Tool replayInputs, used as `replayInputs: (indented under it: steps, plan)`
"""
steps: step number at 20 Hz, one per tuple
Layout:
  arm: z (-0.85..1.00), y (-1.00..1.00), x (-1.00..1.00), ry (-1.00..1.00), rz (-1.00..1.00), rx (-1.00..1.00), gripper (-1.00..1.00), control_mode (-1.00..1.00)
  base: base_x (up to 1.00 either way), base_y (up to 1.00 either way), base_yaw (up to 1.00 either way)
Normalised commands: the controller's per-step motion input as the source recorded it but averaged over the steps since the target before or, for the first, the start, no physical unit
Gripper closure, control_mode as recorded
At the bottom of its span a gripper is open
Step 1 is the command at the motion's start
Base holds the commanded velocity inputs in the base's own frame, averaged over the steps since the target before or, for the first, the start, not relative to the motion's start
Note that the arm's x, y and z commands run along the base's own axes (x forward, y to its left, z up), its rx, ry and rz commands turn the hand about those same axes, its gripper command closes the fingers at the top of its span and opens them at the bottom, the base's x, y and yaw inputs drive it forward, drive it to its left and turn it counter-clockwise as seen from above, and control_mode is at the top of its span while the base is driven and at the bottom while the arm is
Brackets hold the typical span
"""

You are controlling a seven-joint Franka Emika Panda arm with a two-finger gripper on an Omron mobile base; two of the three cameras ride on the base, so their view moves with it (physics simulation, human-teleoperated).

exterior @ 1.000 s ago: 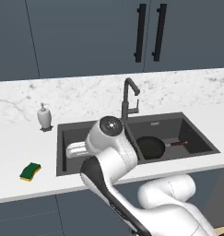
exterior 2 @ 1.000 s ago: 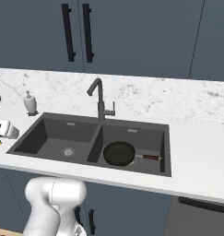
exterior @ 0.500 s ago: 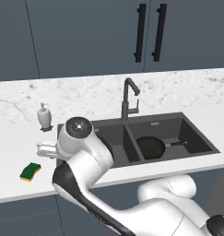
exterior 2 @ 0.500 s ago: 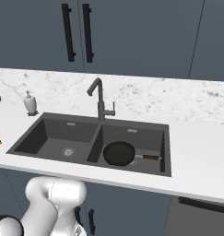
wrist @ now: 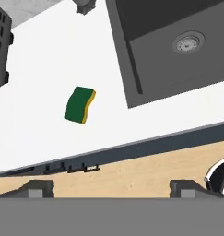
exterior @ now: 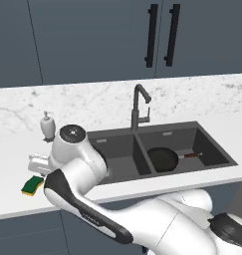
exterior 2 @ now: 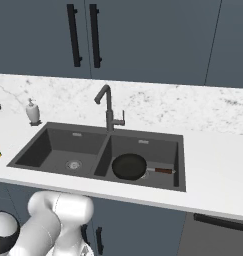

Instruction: Pick the pan and sponge and place them into the sink. Then turn on the water.

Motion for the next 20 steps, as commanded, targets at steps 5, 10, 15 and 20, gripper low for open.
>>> replayInputs:
  steps: [5, 10, 15, 20]
  plan:
    - [-0.42, 0.38, 0.24, 0.02, -0.10, 0.00, -1.00, -1.00, 0.00, 0.00, 0.00]
    - [-0.02, 0.31, 0.32, 0.30, -0.03, 0.01, -1.00, -1.00, 0.00, 0.00, 0.00]
    - [0.00, 0.21, 0.18, 0.27, 0.00, -0.03, -1.00, -1.00, 0.00, 0.00, 0.00]
    - [-0.17, 0.20, 0.08, 0.01, 0.00, -0.07, -1.00, -1.00, 0.00, 0.00, 0.00]
